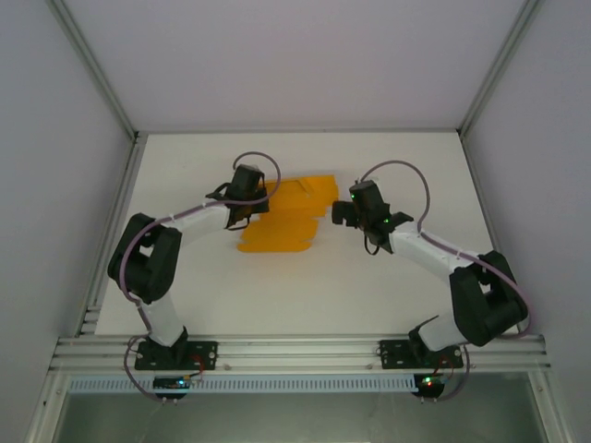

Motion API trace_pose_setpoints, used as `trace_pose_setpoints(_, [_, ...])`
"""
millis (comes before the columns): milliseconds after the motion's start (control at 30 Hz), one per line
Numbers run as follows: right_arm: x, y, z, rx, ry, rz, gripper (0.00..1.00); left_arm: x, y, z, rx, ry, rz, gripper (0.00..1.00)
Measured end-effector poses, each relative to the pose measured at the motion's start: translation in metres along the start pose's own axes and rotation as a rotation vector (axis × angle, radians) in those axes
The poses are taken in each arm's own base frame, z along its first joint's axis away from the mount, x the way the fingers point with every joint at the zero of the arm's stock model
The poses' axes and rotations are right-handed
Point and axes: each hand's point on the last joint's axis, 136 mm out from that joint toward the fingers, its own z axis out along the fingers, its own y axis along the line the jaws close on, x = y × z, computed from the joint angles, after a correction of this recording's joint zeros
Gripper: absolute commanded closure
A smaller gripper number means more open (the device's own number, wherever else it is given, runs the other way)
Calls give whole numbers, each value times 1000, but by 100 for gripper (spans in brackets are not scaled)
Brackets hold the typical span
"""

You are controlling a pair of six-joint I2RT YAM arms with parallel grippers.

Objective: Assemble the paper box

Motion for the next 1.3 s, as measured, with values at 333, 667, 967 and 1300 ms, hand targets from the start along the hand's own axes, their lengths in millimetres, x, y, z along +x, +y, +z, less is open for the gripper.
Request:
trace_pose_setpoints(333, [28,14,27,-55,151,-16,1,-3,-4,0,33,-7,47,100])
trace_pose_setpoints(667, [-4,43,27,-140,95,-56,0,3,-24,0,84,-3,150,100])
trace_pose_setpoints(967, [6,60,49,-112,96,-122,1,14,-28,6,92,32,160,100])
trace_pose_setpoints(1300, [-3,59,48,100,-22,-183,1,15,-20,7,53,35,142,100])
